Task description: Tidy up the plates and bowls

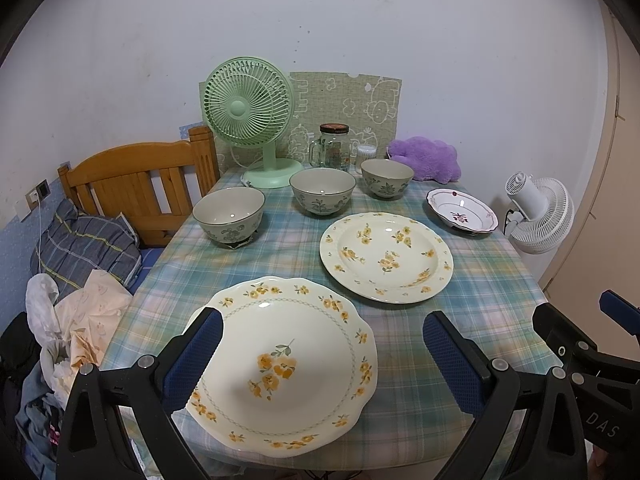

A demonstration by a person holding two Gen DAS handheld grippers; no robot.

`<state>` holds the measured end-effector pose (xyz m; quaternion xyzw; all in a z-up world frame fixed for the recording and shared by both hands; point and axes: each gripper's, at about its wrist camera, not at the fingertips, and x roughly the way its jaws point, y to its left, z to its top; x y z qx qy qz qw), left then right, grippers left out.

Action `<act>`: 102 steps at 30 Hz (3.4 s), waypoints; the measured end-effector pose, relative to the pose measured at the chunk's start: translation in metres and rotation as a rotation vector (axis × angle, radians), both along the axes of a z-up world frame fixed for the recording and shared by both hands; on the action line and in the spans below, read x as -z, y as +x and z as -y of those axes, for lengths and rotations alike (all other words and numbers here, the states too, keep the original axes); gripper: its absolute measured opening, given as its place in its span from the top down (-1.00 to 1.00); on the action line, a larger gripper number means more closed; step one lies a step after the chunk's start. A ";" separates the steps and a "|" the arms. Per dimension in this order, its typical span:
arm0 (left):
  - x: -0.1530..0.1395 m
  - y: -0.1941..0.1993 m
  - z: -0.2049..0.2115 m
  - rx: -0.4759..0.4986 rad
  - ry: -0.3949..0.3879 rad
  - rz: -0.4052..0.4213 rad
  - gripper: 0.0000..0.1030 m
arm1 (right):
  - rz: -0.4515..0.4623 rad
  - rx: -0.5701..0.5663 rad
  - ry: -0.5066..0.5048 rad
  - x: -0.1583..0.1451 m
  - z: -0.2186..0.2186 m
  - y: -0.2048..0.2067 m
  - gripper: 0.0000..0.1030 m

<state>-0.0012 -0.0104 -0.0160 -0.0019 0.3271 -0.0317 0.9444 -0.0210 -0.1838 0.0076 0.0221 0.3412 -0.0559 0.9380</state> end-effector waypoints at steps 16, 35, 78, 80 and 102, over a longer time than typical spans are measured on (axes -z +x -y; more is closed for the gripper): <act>0.004 -0.004 0.006 -0.003 0.005 -0.010 -0.95 | 0.002 -0.001 0.002 0.002 0.002 -0.001 -0.96; 0.022 0.039 -0.043 -0.053 0.026 -0.110 -0.83 | -0.074 -0.084 0.047 0.015 -0.047 0.043 -0.95; 0.127 0.133 -0.112 0.113 0.012 -0.449 -0.42 | -0.483 -0.007 0.091 0.140 -0.145 0.136 -0.26; 0.126 0.136 -0.112 0.117 0.012 -0.475 -0.42 | -0.493 -0.002 0.091 0.139 -0.145 0.137 -0.27; 0.081 0.136 -0.062 0.100 0.014 -0.431 -0.42 | -0.436 -0.032 0.066 0.094 -0.097 0.141 -0.27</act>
